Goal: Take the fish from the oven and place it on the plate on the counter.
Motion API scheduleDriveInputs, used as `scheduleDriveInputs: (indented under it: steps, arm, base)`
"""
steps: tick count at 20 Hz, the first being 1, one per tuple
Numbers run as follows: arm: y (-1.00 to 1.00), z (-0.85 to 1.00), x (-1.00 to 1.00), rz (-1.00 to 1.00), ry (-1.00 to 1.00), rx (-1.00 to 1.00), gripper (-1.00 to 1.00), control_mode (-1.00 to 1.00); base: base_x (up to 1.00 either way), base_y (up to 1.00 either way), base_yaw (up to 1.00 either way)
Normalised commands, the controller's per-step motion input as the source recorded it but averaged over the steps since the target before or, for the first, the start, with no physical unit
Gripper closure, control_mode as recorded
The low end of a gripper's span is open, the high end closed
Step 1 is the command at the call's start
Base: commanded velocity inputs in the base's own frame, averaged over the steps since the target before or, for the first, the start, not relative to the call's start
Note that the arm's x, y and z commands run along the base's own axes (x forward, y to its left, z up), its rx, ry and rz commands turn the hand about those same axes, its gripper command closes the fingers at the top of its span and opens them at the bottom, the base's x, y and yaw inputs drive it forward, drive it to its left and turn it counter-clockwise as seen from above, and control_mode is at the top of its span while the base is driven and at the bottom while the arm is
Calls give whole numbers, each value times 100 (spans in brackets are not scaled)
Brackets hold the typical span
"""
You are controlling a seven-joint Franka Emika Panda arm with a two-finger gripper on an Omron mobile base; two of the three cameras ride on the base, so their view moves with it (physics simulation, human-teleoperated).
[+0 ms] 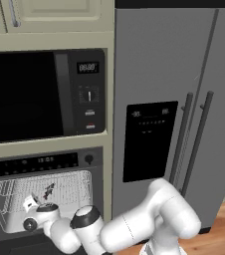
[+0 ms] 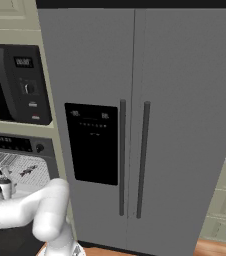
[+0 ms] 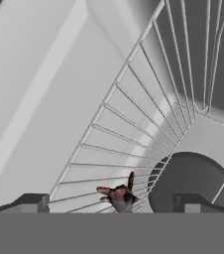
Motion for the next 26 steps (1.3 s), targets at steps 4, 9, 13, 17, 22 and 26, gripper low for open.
scheduleDriveInputs:
  steps: [4,9,13,17,22,26]
  arm:
    - [-36,-100,-11,0,-5,20,-100,-100]
    - [-47,-100,-22,-5,-18,27,-100,-100]
    - [-47,-100,-15,-7,-20,24,-100,-100]
    - [-46,-100,-3,-9,-20,27,-100,-100]
    - [-38,-100,-12,-13,-24,34,-100,-100]
    - [-40,-99,-24,-11,-28,28,-100,-100]
  base:
    - [0,0,0]
    - [0,0,0]
    - [0,0,0]
    - [0,0,0]
    - [0,0,0]
    - [0,0,0]
